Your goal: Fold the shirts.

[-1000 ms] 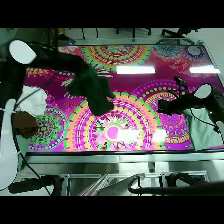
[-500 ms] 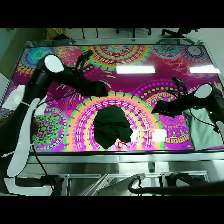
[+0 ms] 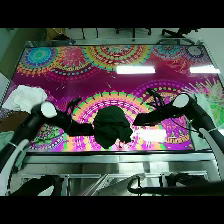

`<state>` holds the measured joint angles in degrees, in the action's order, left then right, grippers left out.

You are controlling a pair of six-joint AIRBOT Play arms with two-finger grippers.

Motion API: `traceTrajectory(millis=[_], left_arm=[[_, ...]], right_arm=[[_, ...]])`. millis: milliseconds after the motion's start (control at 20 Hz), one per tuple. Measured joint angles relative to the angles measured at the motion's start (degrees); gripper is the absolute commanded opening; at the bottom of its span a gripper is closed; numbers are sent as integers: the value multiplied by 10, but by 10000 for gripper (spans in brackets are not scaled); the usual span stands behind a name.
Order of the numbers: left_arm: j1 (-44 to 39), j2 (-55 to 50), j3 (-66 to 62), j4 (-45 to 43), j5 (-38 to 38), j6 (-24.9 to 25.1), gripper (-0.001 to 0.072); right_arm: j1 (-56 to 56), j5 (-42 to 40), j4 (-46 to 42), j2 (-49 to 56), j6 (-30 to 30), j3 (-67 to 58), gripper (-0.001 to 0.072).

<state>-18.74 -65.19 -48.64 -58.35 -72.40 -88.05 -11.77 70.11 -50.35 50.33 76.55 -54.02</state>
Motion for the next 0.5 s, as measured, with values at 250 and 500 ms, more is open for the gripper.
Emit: traceTrajectory(millis=[250, 500], left_arm=[[-66, 21, 176, 68, 221, 5, 698], [-107, -37, 179, 98, 338, 13, 163]], right_arm=[[-38, -32, 33, 25, -19, 9, 503], [-46, -40, 95, 76, -61, 11, 77]])
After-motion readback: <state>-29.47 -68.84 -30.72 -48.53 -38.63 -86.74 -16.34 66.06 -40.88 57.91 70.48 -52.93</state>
